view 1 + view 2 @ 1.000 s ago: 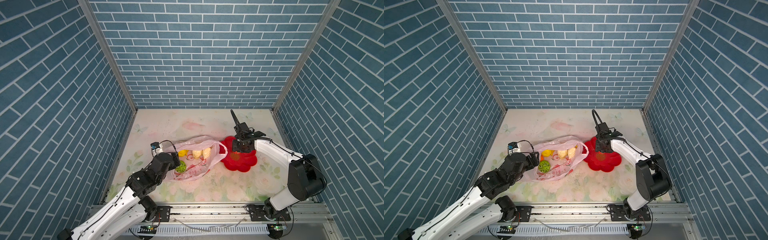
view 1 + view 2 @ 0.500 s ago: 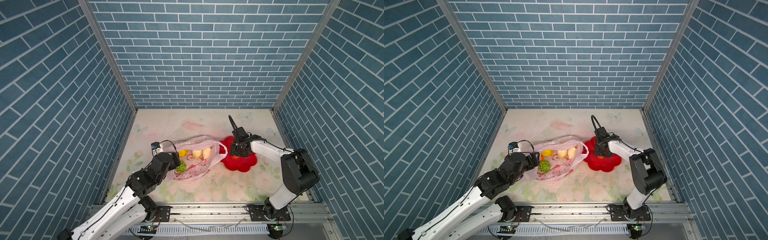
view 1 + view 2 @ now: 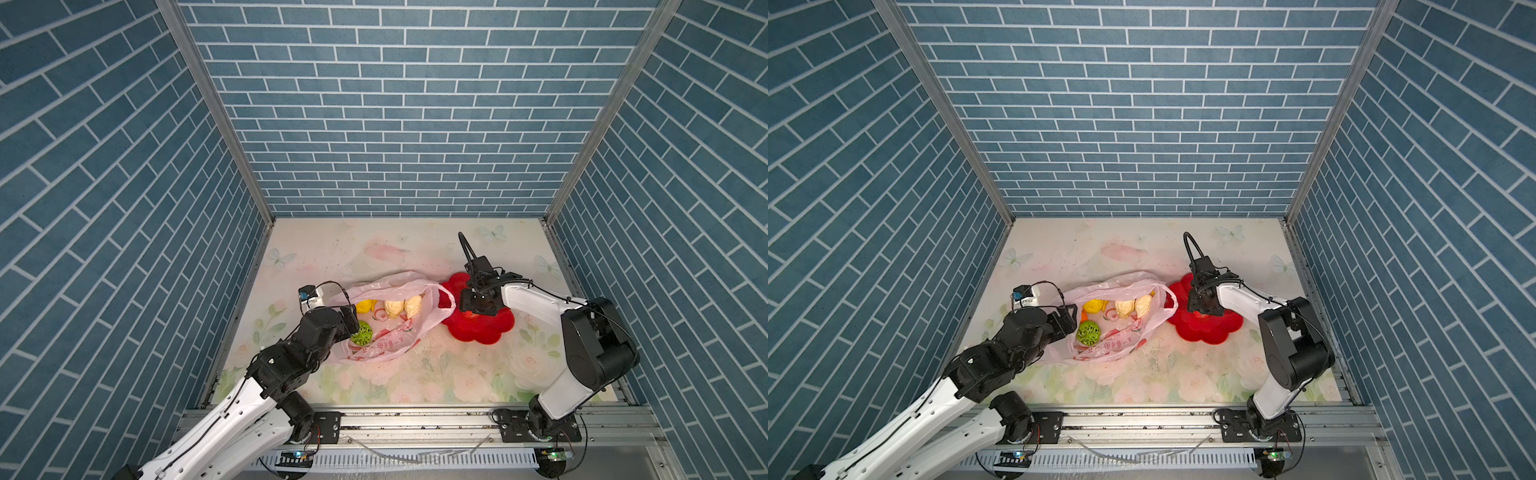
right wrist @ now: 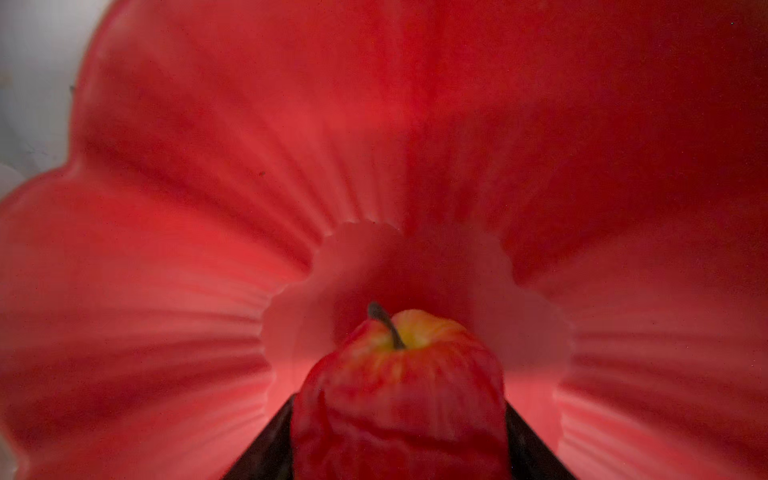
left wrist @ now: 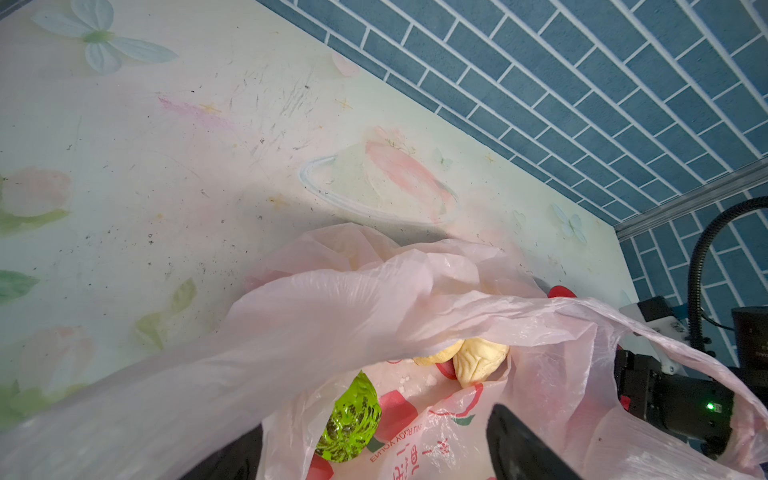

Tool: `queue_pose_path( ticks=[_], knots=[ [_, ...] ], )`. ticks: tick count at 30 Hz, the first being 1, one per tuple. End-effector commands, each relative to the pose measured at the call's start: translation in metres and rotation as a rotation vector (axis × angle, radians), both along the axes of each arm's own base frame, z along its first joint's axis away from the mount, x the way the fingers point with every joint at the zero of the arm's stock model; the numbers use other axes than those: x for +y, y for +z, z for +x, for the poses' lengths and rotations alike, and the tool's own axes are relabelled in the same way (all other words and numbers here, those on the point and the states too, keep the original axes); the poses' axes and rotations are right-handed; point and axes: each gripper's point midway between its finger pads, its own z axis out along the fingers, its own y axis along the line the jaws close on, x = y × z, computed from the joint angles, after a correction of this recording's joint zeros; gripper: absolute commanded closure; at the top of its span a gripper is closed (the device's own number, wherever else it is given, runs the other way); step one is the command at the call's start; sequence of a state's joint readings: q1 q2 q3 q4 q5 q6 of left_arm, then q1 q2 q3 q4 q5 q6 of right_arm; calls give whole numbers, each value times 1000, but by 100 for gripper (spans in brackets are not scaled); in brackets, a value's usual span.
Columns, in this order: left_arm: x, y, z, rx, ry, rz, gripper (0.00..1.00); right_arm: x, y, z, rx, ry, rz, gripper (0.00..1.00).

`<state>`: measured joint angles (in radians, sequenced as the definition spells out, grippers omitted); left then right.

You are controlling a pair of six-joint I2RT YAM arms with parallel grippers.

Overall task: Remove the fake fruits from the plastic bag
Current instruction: 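Lower the red apple into the red plate and open the right gripper, then raise the right gripper and reach it back into the bag opening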

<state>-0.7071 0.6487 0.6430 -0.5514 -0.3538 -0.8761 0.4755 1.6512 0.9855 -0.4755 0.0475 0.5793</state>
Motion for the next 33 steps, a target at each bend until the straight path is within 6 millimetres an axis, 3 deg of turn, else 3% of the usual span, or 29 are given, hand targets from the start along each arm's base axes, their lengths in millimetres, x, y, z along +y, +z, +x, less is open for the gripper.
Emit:
queue_pose_path(
  ticks=[1, 6, 12, 15, 18, 21, 24, 28, 33],
  knots=[
    [5, -3, -3, 16, 15, 14, 14, -13, -12, -15, 54, -26, -40, 30],
    [9, 4, -6, -8, 18, -3, 14, -11, -3, -13, 40, -20, -33, 22],
    [15, 3, -10, -17, 32, -12, 14, -15, 30, -10, -11, -8, -42, 17],
    [18, 3, -12, -19, 41, -12, 14, -21, 57, -12, -49, -12, -62, 17],
    [24, 1, -14, -21, 56, 3, 14, -29, 97, -14, -129, -11, -98, 20],
    [33, -5, -17, -15, 83, 27, 13, -21, 142, -17, -228, 40, -129, 25],
    [38, -10, -22, 0, 89, 48, 12, 5, 187, -20, -337, 113, -157, 30],
    [42, -16, -26, 38, 81, 96, 12, 66, 229, -27, -462, 221, -112, 38],
    [53, -28, -32, 79, 119, 132, 13, 160, 237, -46, -480, 388, 28, 41]
  ],
)
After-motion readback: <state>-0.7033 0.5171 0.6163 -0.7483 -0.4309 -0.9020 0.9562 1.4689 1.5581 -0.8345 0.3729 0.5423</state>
